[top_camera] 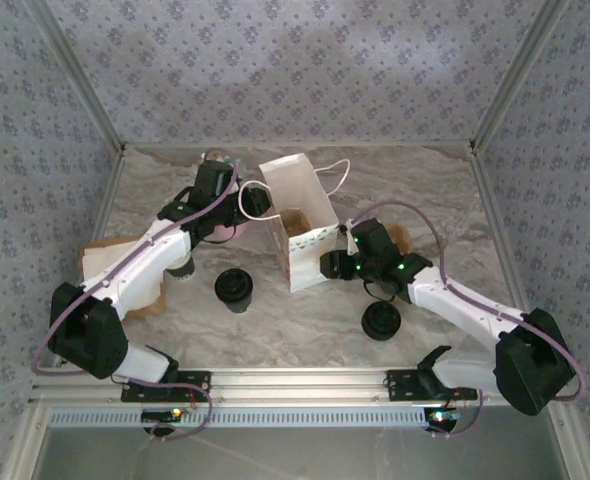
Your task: Pack the takeout coffee
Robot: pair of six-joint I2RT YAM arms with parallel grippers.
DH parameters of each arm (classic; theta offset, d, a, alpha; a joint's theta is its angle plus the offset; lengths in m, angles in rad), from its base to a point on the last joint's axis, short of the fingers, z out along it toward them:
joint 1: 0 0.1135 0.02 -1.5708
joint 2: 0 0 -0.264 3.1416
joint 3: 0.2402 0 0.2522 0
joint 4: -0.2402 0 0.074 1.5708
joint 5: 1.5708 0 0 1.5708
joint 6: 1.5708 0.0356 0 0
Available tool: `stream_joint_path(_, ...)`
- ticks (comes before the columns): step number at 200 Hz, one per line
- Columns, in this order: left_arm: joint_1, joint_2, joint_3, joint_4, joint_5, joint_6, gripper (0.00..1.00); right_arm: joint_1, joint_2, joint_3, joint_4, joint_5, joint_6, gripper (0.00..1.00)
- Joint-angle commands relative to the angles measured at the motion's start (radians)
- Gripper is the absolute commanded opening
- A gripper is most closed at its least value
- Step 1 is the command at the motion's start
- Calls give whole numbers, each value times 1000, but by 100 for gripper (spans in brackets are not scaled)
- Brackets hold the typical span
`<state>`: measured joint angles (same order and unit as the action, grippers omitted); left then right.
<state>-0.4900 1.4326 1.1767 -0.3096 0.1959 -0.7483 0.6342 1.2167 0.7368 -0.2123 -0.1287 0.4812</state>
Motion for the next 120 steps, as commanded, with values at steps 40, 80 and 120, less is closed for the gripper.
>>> stream_joint_path(40,5,-169,-25,-69,-9,6,45,20,-110,28,-93,-10,21,66)
stream_joint_path(80,35,-315,-80,-142,-16,9,58,95,-188,29,-191,45,59,70)
stream_joint_path(120,95,-513,-126,-274,-14,16,74,226,-289,39,-331,145,102,74)
